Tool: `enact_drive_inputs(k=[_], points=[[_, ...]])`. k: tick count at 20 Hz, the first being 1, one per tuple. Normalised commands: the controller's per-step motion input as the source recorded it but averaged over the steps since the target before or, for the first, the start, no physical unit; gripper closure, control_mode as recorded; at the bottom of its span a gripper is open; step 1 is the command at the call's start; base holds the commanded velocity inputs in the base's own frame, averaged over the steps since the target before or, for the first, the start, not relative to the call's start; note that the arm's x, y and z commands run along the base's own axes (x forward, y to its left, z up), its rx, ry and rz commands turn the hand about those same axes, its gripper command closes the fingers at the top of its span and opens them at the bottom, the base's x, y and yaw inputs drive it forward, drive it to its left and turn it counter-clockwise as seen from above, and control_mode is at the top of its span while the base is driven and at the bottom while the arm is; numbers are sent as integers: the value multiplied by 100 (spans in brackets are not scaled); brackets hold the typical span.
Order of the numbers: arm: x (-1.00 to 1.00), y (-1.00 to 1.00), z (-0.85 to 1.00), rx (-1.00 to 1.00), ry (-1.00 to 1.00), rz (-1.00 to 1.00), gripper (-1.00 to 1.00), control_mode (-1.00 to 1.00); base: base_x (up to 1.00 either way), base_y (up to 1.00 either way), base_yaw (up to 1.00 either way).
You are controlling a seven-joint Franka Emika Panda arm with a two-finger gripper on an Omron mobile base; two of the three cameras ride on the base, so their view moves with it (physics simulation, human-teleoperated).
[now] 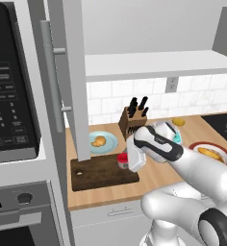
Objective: From the different types of pastries on the counter, select a croissant and place it on the cutting board. Then retrieve a jar of jam from the cabinet and place it alongside the croissant on the cutting board.
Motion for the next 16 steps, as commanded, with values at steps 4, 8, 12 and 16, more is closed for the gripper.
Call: enact_drive_inputs(k=[4,8,12,16], points=[[6,0,-13,0,-4,0,100,-100,0,0,0],[10,0,-30,0,-13,0,100,-100,0,0,0],[0,0,-4,0,-7,0,100,-100,0,0,0],[0,0,0,0,-1,0,-100,-100,0,0,0]])
